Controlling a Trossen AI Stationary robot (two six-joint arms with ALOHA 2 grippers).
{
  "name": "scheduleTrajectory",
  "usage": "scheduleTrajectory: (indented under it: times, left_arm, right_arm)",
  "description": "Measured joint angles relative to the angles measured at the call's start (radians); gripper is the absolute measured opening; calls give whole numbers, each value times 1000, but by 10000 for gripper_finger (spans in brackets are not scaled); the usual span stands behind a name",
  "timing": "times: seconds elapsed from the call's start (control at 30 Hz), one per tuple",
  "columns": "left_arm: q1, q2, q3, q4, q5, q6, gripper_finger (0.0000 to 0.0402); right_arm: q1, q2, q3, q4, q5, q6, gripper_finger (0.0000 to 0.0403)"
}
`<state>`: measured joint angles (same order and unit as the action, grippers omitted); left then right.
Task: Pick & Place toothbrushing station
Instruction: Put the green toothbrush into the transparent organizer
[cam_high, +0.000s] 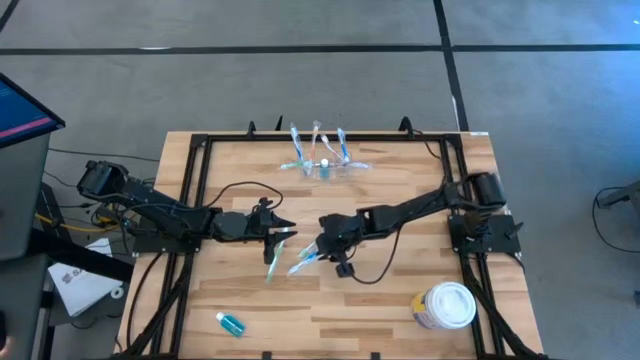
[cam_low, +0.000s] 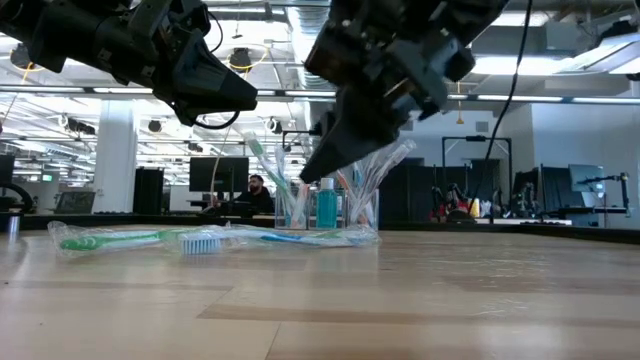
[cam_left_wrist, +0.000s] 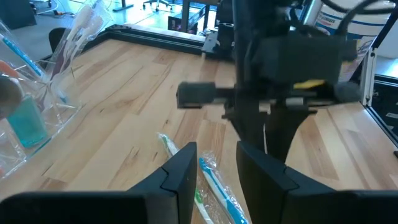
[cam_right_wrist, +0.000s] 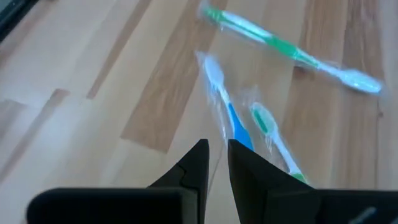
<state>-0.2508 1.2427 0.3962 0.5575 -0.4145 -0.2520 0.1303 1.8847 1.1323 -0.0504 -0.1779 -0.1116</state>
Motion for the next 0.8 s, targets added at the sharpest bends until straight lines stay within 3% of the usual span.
scheduleTrajectory:
  times: [0.4,0.8]
  left_arm:
    - [0,0,0,0,0,0,106]
    - [0,0,0,0,0,0,106]
  right_arm:
    - [-2,129,88,-4,79,-57,52]
    - [-24,131,108,-65,157,-135,52]
